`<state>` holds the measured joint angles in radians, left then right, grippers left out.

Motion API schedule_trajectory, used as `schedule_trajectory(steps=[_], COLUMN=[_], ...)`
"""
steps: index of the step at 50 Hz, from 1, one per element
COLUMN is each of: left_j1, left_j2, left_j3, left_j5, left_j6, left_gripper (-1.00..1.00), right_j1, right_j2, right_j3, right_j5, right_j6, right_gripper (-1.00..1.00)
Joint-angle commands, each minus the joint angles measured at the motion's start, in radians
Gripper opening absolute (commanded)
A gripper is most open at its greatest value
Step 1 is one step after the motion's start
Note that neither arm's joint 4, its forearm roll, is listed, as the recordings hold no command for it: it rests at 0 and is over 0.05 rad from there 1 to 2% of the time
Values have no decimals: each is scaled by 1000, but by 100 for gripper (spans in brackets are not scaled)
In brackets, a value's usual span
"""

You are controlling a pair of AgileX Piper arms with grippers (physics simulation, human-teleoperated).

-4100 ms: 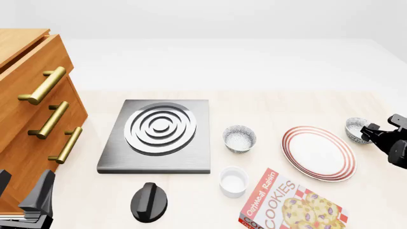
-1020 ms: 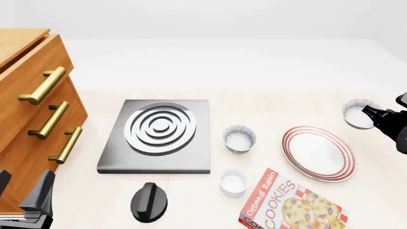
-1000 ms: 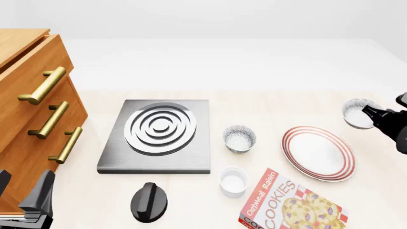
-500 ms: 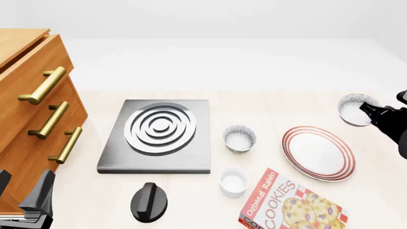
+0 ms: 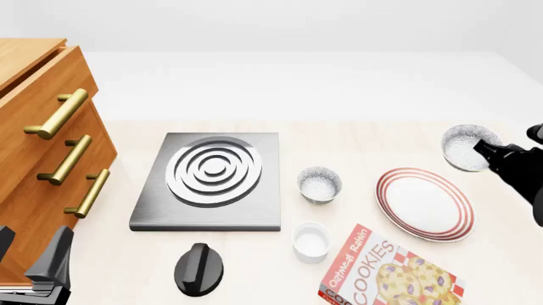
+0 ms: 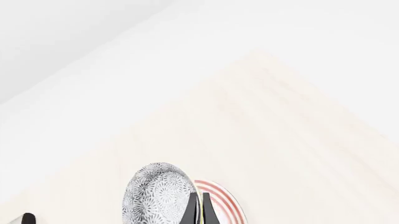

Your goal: Pick the akita bowl next to the plate and place it on the plate.

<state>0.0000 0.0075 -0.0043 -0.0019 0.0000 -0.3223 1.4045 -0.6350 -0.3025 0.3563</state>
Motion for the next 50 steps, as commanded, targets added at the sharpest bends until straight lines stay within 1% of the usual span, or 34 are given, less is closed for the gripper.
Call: schedule_trajectory(steps=[1,17,26,40,50], left_j1=[0,0,0,0,0], left_j2=[0,0,0,0,0], left_j3=[0,0,0,0,0], left_j5=[0,0,0,0,0], left_j6=[0,0,0,0,0], left_gripper=[100,100,100,100,100], right_j1=[30,90,108,121,124], right_j2=[-77,-189,-219,-219,-182], right_j3=[51,119,136,181,216], right_j5=[4,41,55,31,-16], right_j6=[8,28,31,27,20], right_gripper=[-100,-100,-100,-100,-100])
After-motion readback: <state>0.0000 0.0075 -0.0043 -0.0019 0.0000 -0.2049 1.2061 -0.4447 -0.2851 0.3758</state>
